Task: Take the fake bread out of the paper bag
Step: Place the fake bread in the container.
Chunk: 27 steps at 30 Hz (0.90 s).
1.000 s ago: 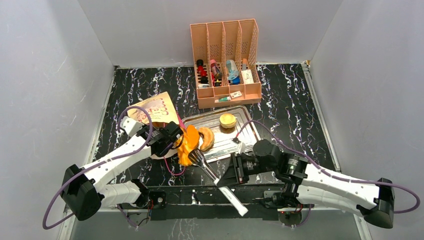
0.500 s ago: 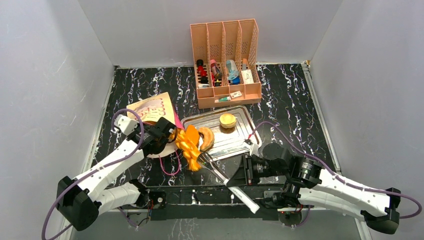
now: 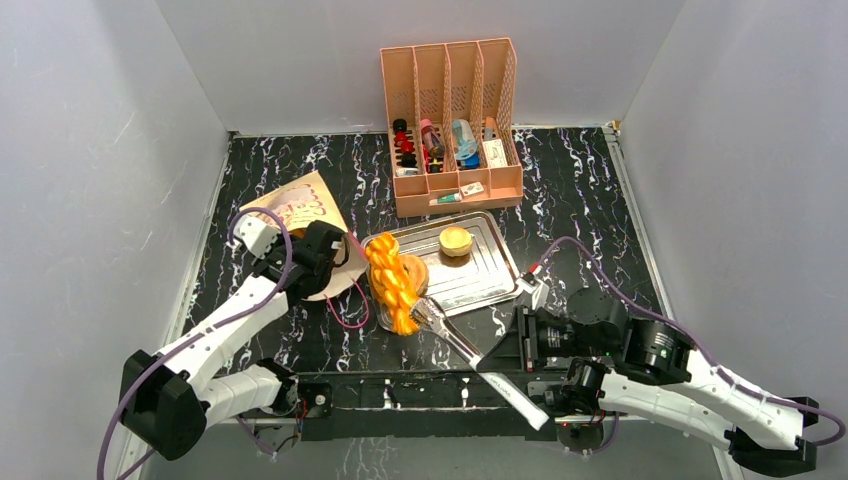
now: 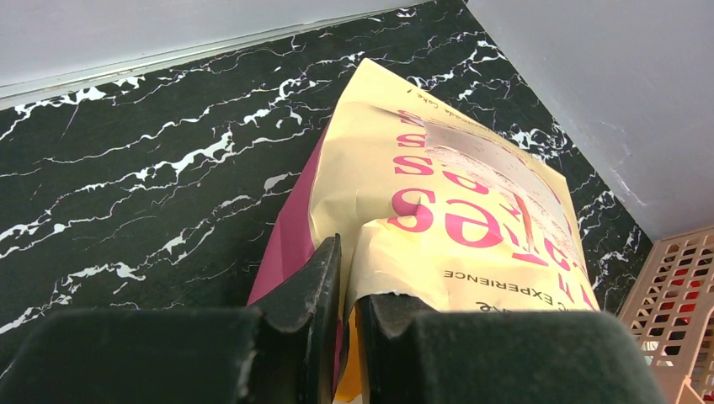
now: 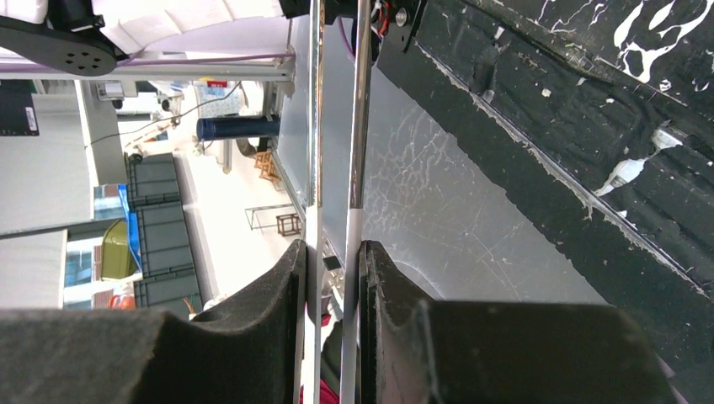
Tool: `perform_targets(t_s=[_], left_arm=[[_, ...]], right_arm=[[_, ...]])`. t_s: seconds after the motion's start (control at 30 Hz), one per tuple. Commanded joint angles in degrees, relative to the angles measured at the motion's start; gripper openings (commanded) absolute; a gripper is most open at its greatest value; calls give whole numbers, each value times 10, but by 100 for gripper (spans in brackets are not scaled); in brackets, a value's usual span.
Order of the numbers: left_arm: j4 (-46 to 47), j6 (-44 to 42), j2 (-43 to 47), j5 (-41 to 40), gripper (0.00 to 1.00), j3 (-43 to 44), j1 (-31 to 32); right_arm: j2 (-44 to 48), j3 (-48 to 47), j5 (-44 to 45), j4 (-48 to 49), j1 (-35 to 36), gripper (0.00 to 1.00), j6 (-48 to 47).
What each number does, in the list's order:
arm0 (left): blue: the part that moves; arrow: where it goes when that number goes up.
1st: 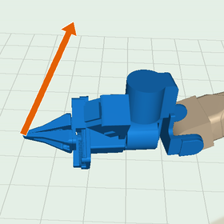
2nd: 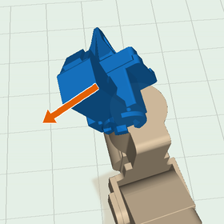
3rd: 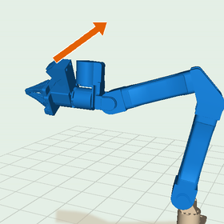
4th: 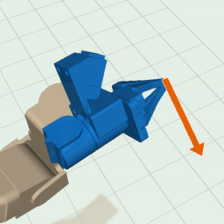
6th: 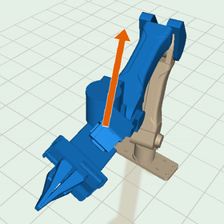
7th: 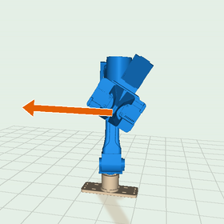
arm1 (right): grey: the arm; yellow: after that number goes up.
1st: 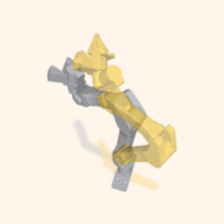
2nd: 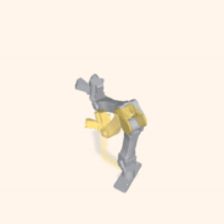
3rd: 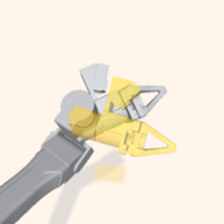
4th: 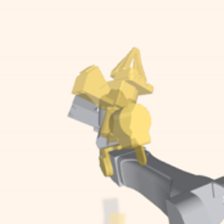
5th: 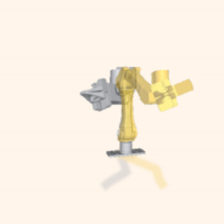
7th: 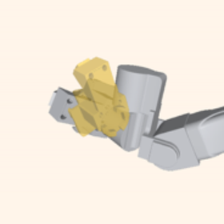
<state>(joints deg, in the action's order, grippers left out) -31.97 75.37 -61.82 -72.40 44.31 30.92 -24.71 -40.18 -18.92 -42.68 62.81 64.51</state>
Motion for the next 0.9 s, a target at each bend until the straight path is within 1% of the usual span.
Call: perform_targets(t_s=[0.0, 0.1, 0.43, 0.57, 0.67, 0.87], left_arm=[[2, -25, 1, -5, 9, 20, -9], [15, -43, 14, -2, 9, 12, -11], [56, -91, 61, 12, 9, -22, -13], [64, -93, 67, 22, 9, -33, -14], [74, -97, 72, 28, 9, -41, -14], [96, -108, 80, 41, 8, -52, -14]], right_arm=[[25, -45, 44, -4, -3, 0, -6], [29, -46, 87, -16, -3, 0, -6], [45, -29, 283, -17, -3, 0, 25], [45, -22, 335, -29, -3, 0, 39], [63, -12, 369, -46, -3, 0, 61], [104, 34, 404, -57, -3, 0, 102]])
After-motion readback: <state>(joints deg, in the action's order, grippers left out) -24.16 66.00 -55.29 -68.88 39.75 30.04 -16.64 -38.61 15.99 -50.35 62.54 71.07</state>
